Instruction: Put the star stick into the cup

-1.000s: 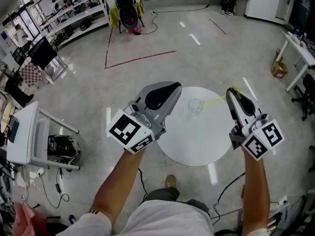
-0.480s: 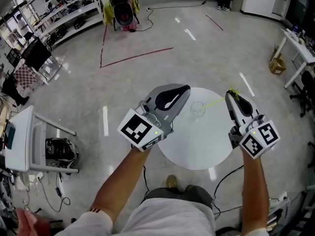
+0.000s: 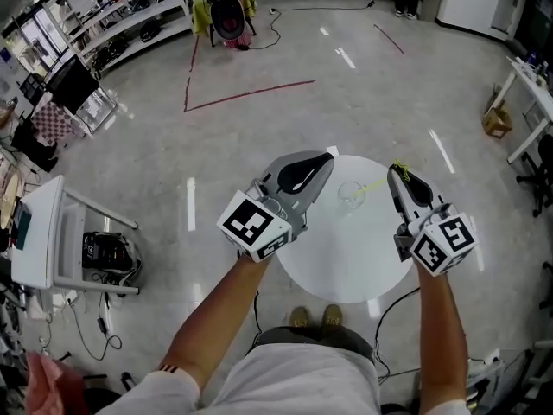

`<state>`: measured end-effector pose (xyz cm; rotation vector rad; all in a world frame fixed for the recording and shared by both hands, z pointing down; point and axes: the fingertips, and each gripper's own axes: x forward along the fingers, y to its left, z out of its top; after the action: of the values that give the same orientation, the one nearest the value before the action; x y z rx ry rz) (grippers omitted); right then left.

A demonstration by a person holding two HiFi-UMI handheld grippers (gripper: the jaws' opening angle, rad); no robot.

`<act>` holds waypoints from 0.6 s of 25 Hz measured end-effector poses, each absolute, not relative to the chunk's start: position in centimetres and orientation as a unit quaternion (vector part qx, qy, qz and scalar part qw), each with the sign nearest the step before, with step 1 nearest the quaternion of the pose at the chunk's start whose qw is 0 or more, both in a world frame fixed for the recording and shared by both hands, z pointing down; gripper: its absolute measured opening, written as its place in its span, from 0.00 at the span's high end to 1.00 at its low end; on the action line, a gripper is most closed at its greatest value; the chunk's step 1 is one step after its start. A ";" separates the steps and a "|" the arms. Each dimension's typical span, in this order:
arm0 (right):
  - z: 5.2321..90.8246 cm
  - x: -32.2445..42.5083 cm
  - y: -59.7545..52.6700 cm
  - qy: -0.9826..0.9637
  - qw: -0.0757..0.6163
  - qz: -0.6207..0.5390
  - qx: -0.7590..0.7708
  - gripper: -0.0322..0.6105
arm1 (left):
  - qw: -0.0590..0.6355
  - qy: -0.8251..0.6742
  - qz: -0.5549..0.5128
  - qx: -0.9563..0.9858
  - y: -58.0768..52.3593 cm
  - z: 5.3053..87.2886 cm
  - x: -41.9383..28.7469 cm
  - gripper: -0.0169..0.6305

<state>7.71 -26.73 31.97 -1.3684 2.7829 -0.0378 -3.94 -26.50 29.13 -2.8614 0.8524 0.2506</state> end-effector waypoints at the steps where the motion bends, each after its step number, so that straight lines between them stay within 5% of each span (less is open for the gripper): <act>1: 32.3 7.6 -27.0 0.898 0.019 -0.016 -0.439 0.91 | 0.069 0.287 0.081 -0.952 -26.7 29.5 -3.9 0.95; 15: 38.0 8.3 -30.5 0.906 0.007 -0.067 -0.417 0.91 | 0.036 0.330 0.059 -0.941 -29.2 34.0 -2.7 0.95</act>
<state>8.30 -30.49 38.04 -1.3053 2.8351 -0.2086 -2.69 -29.22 33.97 -2.8916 1.0131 0.1824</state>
